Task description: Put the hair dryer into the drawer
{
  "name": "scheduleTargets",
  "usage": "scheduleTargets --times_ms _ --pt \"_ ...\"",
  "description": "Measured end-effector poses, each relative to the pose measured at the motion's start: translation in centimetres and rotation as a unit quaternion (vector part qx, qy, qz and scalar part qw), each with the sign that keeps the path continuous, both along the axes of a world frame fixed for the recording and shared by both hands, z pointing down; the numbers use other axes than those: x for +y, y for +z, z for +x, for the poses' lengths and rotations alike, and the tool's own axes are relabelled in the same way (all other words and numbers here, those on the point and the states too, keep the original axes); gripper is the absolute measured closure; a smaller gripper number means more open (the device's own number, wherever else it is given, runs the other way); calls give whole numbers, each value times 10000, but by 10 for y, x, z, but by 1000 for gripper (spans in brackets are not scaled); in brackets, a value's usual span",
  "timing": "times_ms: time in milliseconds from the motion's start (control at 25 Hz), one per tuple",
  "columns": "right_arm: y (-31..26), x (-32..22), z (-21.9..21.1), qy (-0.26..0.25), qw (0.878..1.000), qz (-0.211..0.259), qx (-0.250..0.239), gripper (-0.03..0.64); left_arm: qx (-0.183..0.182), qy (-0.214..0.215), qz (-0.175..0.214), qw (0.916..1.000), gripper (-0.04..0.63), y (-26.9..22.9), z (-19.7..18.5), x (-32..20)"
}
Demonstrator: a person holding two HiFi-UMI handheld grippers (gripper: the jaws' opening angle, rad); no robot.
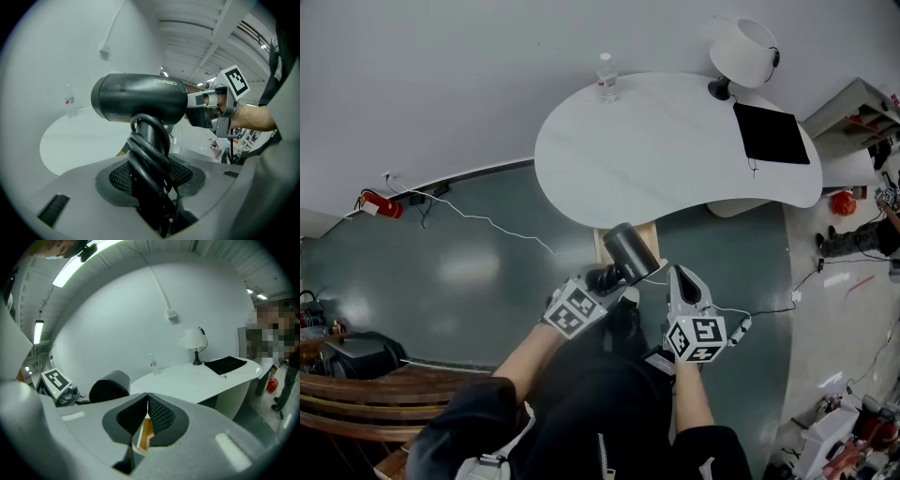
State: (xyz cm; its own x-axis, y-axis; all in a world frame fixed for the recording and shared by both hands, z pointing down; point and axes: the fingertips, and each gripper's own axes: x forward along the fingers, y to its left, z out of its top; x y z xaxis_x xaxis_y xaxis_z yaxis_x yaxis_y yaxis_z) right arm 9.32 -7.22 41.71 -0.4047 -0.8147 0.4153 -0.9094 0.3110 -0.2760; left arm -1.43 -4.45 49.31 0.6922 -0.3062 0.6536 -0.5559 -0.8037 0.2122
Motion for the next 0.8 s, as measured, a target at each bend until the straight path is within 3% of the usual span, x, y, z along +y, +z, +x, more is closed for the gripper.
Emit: scheduleTargets --times_ms 280,800 --pt "3 -6 10 -12 10000 -55 -62 612 -38 -28 -42 10000 408 3 6 -8" --pt "26 -3 23 -92 9997 -238 -30 612 -440 401 42 9982 408 23 19 -19"
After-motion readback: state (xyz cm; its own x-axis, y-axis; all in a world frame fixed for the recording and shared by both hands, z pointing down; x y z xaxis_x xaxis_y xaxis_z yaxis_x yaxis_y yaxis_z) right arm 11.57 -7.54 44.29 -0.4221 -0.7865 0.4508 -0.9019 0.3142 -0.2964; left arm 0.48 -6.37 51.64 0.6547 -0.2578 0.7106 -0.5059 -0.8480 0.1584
